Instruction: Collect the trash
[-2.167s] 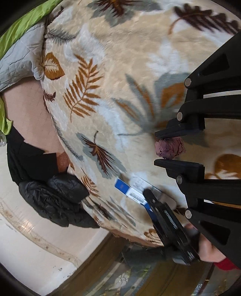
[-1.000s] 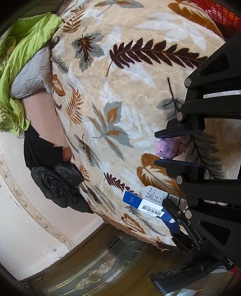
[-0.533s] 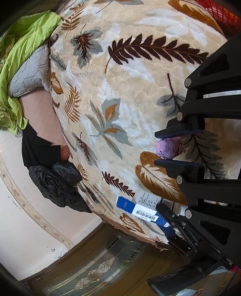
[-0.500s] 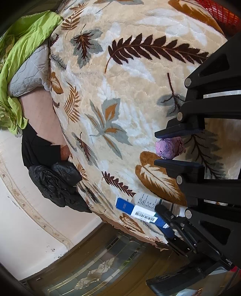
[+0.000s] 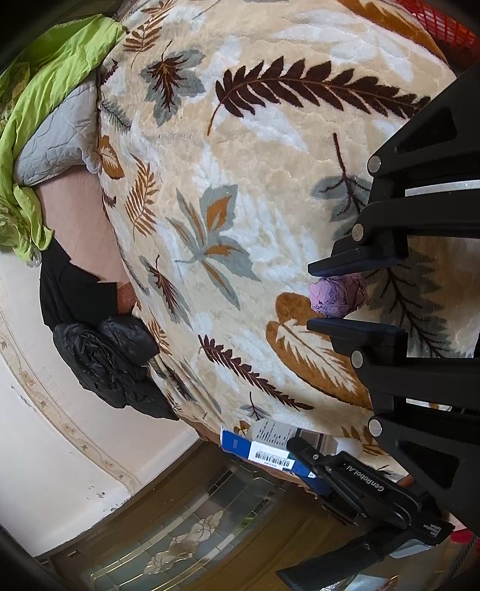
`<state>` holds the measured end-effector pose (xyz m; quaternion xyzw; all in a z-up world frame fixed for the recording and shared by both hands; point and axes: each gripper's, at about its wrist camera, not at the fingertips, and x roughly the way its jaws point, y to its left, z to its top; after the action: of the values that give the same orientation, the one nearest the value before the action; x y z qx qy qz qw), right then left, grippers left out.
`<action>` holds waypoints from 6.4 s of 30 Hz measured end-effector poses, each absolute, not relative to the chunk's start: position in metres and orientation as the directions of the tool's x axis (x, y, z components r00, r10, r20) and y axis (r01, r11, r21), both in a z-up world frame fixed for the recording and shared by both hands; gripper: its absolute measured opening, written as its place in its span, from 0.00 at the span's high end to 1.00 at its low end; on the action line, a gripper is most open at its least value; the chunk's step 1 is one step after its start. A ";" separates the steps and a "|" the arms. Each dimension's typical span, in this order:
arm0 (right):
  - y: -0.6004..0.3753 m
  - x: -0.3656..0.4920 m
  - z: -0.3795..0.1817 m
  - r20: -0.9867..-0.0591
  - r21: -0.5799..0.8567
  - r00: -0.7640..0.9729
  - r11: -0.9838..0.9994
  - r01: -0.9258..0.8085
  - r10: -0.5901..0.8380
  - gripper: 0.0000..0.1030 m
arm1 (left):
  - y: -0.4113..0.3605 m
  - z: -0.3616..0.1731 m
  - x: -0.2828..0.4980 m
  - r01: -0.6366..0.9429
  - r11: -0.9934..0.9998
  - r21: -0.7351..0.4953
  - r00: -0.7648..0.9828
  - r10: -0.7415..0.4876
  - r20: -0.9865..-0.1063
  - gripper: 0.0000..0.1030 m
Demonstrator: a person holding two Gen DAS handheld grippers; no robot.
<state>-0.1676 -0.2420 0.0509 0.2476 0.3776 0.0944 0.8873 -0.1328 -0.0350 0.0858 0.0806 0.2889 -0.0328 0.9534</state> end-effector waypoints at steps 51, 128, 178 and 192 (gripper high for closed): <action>-0.295 -0.220 0.070 -0.547 0.577 0.767 0.815 0.057 0.334 0.76 | -0.030 0.063 -0.106 0.208 0.927 -0.313 0.550 -0.375 -0.746 0.49; -0.414 -0.458 0.117 -0.614 0.207 0.633 0.678 0.705 -0.471 0.05 | -0.262 0.155 -0.303 0.774 0.632 0.015 0.528 -0.633 -0.566 0.05; -0.345 -0.490 0.119 -0.620 0.139 0.539 0.596 0.791 -0.571 0.00 | -0.204 0.149 -0.349 0.654 0.720 0.232 0.700 -0.459 -0.547 0.00; -0.344 -0.489 0.119 -0.620 0.135 0.538 0.599 0.790 -0.570 0.00 | -0.201 0.148 -0.347 0.654 0.721 0.230 0.701 -0.462 -0.544 0.00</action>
<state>-0.4894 -0.3438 0.1186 0.2043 0.2682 -0.3987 0.8528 -0.3469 -0.2007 0.1479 0.2077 0.2308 -0.3105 0.8984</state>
